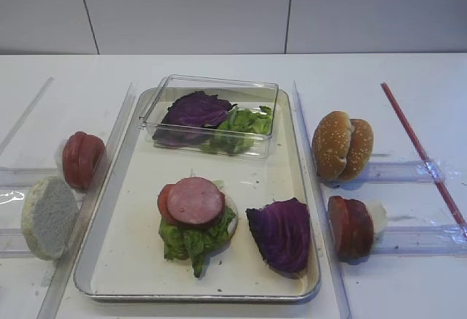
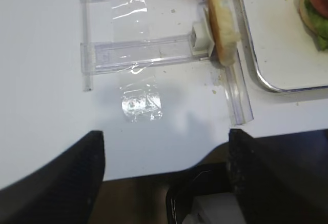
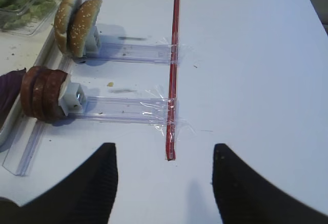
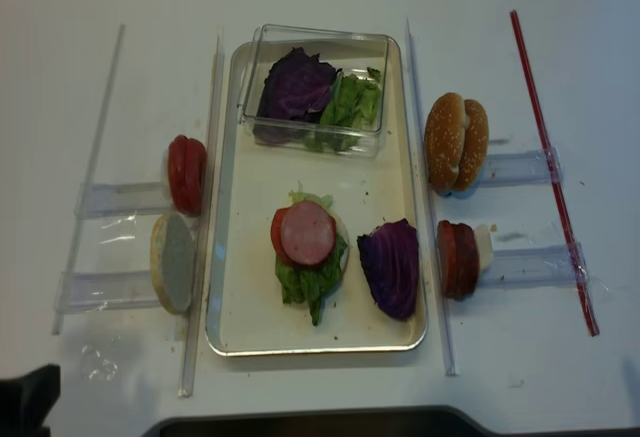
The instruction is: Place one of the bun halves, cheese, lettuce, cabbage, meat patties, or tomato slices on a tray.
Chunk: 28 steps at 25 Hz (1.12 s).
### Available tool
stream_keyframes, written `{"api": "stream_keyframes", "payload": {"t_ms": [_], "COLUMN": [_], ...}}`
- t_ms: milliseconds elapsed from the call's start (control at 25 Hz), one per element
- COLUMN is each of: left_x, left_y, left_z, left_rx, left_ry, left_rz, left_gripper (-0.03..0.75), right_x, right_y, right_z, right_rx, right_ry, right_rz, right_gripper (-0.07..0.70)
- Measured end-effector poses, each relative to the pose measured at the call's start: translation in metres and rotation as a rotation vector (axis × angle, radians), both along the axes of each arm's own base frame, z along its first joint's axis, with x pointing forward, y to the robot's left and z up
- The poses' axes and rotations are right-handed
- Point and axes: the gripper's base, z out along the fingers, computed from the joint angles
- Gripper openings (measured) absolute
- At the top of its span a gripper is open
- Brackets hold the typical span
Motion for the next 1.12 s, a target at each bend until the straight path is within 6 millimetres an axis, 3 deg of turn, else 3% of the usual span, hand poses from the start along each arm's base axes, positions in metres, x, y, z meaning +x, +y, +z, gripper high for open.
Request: {"api": "stream_keyframes", "payload": {"t_ms": [320, 760, 1120], "left_x": [-0.010, -0.010, -0.040], "left_y": [0.001, 0.001, 0.005], "left_z": [-0.025, -0.029, -0.027], "left_rx": [0.002, 0.034, 0.018], "left_ry": [0.013, -0.107, -0.324], "left_rz": [0.000, -0.060, -0.074], "left_gripper": [0.479, 0.479, 0.479], "right_x": [0.000, 0.000, 0.000], "right_y": [0.000, 0.000, 0.000], "right_z": [0.000, 0.000, 0.000], "right_rx": [0.000, 0.000, -0.002], "right_ry": [0.000, 0.000, 0.000], "right_rz": [0.000, 0.000, 0.001], "right_gripper": [0.428, 0.428, 0.428]}}
